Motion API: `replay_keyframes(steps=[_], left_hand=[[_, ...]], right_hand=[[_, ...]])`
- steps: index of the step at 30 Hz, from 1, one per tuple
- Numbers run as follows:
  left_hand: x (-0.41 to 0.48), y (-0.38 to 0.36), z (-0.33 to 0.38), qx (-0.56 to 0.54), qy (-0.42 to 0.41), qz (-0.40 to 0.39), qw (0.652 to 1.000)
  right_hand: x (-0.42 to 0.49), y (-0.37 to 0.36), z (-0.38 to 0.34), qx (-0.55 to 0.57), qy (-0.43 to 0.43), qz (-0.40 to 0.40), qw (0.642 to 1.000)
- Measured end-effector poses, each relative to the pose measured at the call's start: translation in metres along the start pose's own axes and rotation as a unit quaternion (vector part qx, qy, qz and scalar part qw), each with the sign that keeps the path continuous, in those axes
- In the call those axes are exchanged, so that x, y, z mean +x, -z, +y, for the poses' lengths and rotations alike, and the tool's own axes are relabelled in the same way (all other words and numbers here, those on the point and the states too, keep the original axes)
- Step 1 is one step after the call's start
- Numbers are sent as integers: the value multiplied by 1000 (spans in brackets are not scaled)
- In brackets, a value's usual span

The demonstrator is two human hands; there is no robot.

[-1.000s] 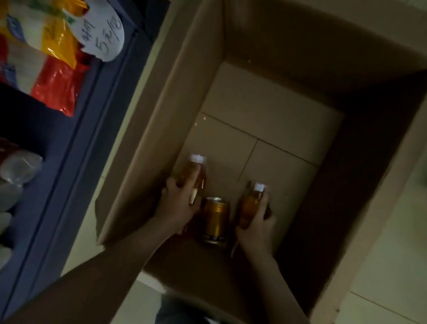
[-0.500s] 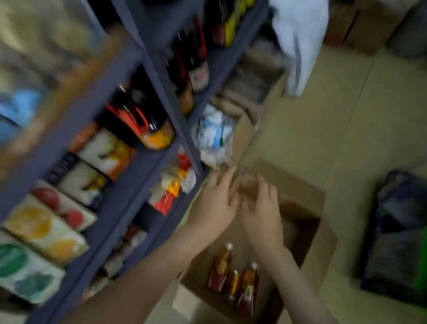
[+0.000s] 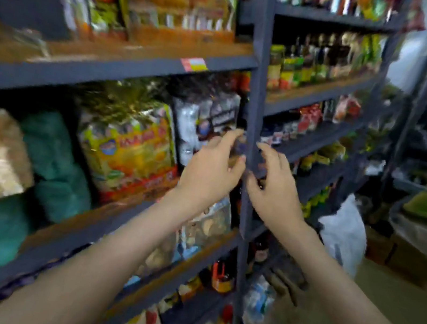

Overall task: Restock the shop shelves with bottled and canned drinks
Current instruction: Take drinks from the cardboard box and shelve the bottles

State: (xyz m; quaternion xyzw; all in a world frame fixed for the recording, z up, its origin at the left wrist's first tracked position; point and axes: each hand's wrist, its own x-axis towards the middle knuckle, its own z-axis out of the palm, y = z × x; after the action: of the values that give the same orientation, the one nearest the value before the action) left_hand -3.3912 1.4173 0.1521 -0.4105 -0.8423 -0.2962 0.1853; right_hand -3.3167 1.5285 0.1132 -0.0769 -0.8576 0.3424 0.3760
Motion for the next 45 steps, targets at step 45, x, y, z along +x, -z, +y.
replay_keyframes(steps=[45], left_hand=[[-1,39,-8,41,-99,207,972]], right_hand=[[54,19,-88,70,-2,149,986]])
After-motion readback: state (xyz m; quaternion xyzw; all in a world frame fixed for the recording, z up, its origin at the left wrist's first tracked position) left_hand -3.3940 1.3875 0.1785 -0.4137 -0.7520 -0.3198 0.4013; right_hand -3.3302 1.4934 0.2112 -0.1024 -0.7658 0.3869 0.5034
